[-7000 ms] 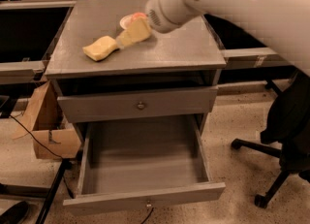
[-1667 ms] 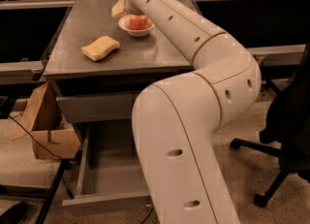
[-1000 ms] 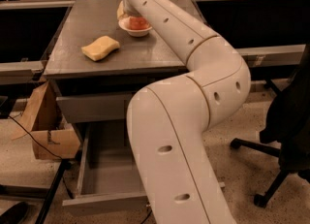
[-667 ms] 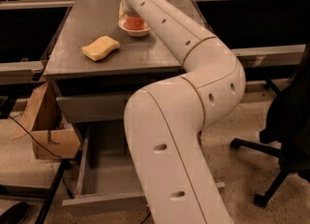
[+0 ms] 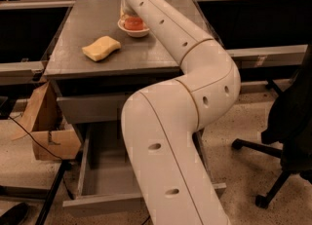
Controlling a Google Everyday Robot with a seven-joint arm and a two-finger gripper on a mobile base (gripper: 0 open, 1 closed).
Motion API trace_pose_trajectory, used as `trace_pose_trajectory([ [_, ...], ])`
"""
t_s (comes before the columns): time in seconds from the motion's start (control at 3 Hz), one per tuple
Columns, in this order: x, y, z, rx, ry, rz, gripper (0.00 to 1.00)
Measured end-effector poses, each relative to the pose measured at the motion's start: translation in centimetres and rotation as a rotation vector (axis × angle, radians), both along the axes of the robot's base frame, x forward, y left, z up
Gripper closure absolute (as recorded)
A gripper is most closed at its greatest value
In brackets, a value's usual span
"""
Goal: Place apple into middle drawer
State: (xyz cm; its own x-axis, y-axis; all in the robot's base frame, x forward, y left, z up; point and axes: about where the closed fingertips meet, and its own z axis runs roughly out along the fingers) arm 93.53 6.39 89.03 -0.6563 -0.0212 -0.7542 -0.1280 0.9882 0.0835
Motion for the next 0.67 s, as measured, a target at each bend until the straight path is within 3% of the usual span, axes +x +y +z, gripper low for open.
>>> trace_pose_trajectory([
  [0.67,-0.17,0.00,-0.13,-0.012,0.015,0.015,0.23],
])
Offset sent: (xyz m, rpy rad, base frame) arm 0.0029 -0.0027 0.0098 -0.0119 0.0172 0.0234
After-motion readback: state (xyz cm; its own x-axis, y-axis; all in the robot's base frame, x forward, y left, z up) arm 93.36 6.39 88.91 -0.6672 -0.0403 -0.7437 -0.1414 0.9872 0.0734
